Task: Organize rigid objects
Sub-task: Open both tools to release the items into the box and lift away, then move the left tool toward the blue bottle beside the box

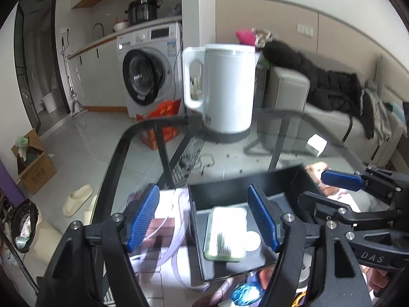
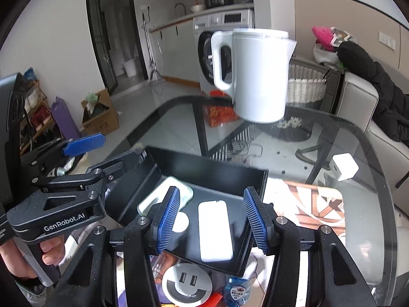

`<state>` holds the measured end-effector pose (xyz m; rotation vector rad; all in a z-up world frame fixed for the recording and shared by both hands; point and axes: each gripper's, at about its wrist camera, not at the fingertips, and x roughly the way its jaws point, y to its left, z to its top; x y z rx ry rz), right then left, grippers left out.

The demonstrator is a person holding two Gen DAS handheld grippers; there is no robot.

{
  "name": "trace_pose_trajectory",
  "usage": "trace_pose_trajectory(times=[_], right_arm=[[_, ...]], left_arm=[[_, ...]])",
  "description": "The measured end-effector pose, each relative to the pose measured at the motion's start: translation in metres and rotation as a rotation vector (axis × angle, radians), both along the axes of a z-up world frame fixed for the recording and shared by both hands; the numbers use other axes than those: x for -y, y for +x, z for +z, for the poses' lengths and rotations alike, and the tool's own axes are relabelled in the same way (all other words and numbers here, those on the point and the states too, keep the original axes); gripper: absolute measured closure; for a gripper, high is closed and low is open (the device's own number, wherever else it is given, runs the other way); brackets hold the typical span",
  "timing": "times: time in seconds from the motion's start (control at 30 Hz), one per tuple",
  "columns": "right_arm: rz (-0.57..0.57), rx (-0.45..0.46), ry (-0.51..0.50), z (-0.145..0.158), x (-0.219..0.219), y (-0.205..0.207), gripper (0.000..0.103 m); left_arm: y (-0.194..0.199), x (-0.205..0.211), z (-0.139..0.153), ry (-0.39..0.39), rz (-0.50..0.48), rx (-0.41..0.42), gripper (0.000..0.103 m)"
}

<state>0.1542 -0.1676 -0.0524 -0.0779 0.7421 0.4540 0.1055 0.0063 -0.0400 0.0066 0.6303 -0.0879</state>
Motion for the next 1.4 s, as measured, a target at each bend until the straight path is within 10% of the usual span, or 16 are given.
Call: trace_pose_trajectory(times=[0.6, 1.0, 1.4], right_arm=[[-0.042, 0.403, 0.165, 0.082, 0.025, -0.078, 0.037], [-0.005, 0.491, 0.201, 0.108, 0.039, -0.145, 0.025], [-0.024, 0.390, 0.146, 0.091, 0.048, -0.142, 0.025]], left_arm=[[-0.085, -0.011, 0.072, -0.011, 0.014, 0.407, 0.009], [-0.115, -0.018, 0.079, -0.046, -0.024, 0.394, 0.006], [-0.115, -0.013, 0.067, -0.022, -0.032, 0.340, 0.006]])
